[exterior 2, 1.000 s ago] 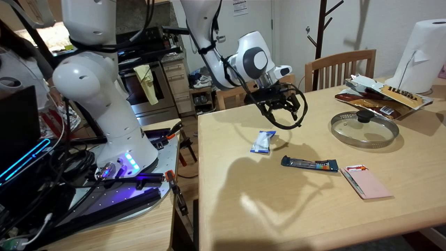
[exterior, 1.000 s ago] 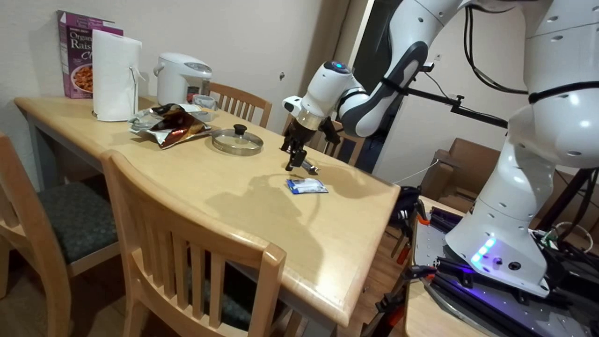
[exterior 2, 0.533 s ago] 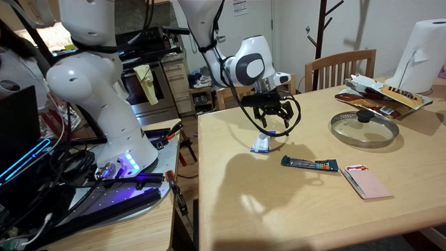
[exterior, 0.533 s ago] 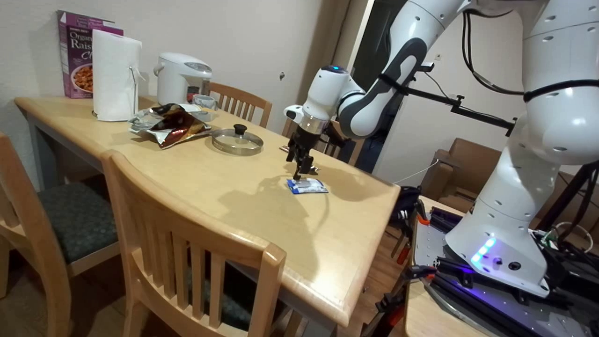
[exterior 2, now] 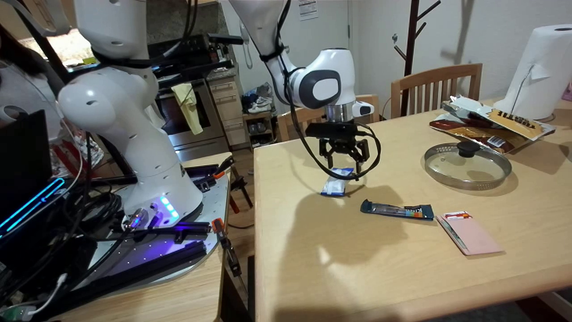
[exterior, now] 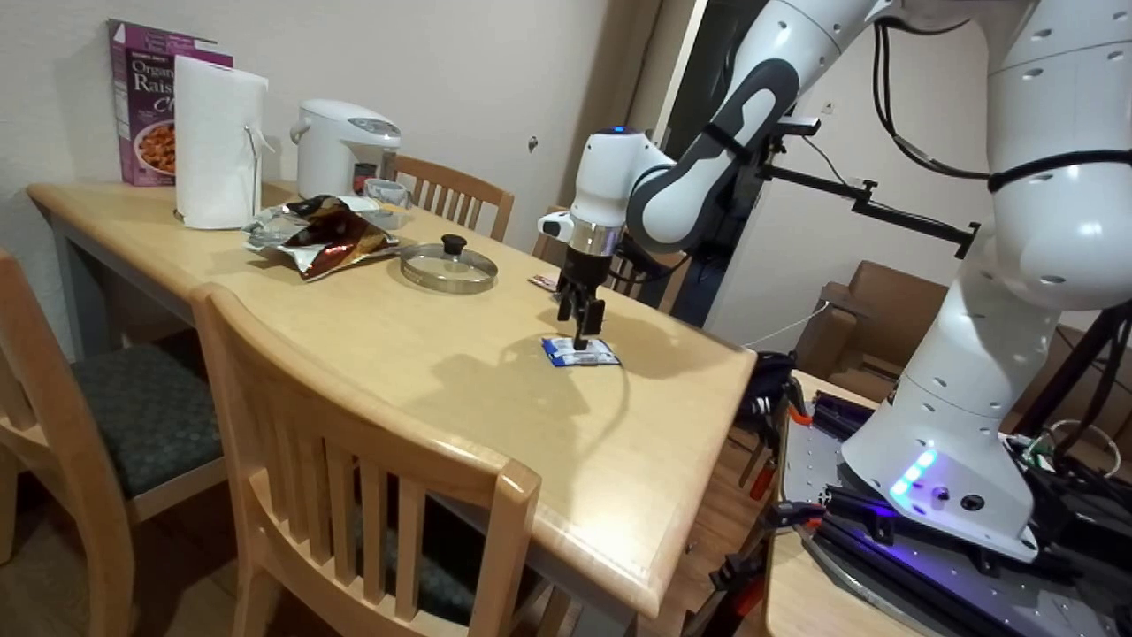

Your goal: Move the white and blue packet backwards

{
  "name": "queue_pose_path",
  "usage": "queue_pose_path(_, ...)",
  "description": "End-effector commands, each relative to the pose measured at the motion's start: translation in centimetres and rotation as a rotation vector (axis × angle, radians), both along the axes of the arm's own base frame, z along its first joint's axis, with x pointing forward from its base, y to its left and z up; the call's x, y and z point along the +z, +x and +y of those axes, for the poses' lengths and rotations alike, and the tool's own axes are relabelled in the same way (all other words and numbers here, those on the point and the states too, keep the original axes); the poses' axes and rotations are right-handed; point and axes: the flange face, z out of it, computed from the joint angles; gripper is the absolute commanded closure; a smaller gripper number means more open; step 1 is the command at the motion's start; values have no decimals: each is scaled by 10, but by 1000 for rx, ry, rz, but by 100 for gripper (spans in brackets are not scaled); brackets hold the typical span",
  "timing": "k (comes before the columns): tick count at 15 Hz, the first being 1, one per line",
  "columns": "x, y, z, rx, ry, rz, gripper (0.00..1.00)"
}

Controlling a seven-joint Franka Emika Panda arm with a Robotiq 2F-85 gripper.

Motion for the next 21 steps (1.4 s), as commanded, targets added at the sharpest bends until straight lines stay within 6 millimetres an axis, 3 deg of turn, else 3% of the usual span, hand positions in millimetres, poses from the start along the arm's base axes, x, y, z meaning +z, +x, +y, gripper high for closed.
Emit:
queue_pose_path(1, 7, 1, -5, 12, 6, 59, 0)
queue_pose_path(9, -7, 23, -31, -48, -10, 28, 0)
queue_pose_path(21, -17, 3, -13, -20, -9, 128, 0)
